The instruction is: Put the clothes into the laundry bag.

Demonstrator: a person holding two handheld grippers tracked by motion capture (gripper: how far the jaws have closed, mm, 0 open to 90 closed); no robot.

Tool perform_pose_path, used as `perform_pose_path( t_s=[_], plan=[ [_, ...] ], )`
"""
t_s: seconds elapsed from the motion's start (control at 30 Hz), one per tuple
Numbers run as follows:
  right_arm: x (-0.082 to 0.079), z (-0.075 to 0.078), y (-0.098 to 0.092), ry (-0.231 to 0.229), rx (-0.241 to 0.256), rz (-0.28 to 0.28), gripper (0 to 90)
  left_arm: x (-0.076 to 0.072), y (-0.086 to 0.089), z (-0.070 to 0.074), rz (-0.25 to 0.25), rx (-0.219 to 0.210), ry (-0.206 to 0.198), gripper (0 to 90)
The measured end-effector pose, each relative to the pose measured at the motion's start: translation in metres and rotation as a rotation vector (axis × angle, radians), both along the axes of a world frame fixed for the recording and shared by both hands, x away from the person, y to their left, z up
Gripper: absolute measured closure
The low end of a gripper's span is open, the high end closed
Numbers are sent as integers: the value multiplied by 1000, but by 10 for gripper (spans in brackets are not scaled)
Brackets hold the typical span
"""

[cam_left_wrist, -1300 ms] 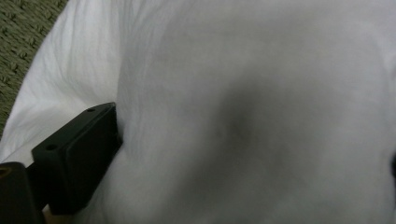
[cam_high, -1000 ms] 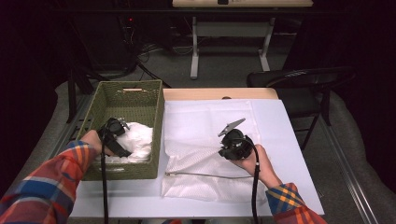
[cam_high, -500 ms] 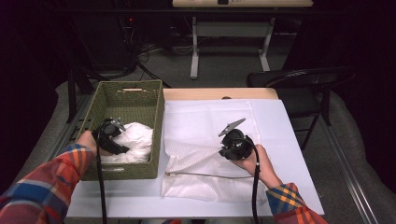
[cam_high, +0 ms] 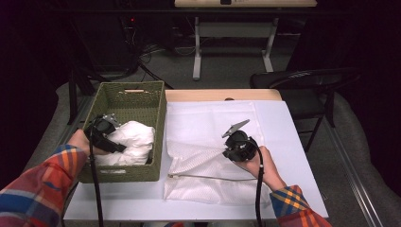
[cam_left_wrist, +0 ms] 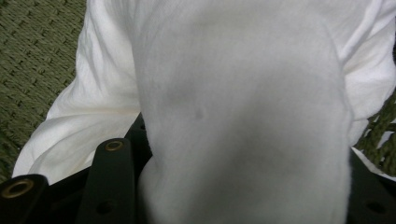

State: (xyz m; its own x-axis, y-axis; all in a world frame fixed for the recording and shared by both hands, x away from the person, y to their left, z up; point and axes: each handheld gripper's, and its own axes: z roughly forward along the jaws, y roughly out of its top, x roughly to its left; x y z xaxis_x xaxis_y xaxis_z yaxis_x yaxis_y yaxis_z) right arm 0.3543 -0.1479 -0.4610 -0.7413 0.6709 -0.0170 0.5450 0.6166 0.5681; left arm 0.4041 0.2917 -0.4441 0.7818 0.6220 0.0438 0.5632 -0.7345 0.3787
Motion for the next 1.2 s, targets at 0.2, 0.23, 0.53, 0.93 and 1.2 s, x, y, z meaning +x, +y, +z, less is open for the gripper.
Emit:
perform_pose_path(
  t_s=[0.2, 0.23, 0.53, 0.93, 1.2],
  plan=[
    [0, 0, 0, -2, 0, 4, 882, -5, 3, 14, 10, -10, -19, 476],
    [0, 0, 0, -4, 1, 4, 883, -6, 2, 16, 2, -2, -27, 475],
    [0, 0, 0, -1, 4, 2, 882, -11, 1, 42, -9, -15, -51, 477],
    [-1, 1, 0, -6, 1, 6, 882, -25, 1, 75, -27, -51, -51, 475],
    [-1, 1, 0, -5, 5, 5, 883, -32, -5, 91, -38, -49, -62, 475]
  ],
)
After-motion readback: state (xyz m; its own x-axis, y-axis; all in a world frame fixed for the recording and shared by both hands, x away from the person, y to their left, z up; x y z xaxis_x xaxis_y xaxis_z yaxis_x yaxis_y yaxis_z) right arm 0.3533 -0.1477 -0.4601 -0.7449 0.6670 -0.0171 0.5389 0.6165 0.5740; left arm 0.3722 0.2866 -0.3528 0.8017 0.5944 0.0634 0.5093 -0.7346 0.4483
